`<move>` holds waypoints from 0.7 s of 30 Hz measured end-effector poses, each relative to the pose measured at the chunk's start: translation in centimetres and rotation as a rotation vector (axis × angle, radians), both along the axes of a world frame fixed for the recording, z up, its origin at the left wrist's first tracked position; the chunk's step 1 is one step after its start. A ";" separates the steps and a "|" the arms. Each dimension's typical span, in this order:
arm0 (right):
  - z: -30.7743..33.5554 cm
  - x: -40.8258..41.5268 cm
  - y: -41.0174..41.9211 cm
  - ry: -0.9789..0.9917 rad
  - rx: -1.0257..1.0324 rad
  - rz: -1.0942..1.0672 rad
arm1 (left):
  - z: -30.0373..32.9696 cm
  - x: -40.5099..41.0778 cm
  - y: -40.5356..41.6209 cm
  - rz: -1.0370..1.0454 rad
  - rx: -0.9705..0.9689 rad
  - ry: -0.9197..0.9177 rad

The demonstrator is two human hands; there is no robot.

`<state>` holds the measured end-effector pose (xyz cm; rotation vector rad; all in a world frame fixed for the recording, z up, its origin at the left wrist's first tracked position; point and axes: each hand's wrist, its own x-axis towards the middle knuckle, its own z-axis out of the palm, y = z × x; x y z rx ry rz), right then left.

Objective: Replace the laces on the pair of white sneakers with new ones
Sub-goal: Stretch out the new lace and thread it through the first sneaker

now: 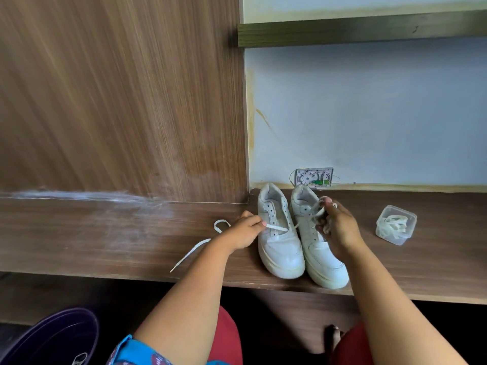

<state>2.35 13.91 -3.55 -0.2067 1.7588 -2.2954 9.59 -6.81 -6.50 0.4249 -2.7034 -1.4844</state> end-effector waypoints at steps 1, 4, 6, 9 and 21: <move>0.0 0.0 -0.1 -0.008 0.037 -0.029 | 0.4 0.3 -0.2 0.022 0.018 0.007; -0.1 0.3 -0.1 -0.019 0.107 -0.129 | 2.4 1.4 -1.1 0.127 0.115 0.086; 0.2 0.4 0.2 -0.034 0.044 -0.157 | 4.4 2.4 -2.2 0.220 0.259 0.219; 0.9 1.0 0.1 -0.052 -0.068 -0.036 | 6.6 3.6 -3.5 0.334 0.468 0.414; 2.0 2.1 -0.8 0.428 0.231 -0.051 | 8.9 4.6 -1.0 0.300 0.416 0.362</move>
